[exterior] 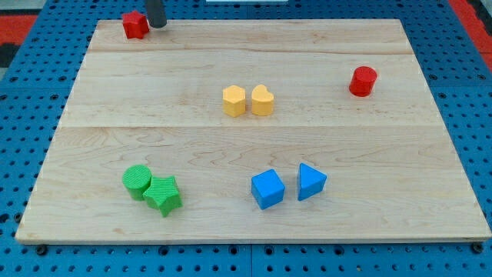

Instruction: Push the yellow blocks to the red star

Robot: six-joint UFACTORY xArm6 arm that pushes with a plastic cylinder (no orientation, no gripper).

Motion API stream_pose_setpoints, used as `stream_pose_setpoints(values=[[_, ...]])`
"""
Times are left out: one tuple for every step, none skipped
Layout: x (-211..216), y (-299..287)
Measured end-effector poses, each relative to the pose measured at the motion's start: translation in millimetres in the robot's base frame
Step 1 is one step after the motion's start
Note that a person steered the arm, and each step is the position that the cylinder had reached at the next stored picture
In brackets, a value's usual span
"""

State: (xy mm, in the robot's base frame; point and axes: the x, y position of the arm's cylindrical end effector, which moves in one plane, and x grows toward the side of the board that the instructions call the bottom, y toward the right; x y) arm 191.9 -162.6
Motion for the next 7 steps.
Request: stream_pose_setpoints(values=[[1.1,-15.0],[34.6,-18.7],[67.0,-10.9],[95.1,83.2],[125.3,211.0],[201.6,243.0],[218.8,183.5]])
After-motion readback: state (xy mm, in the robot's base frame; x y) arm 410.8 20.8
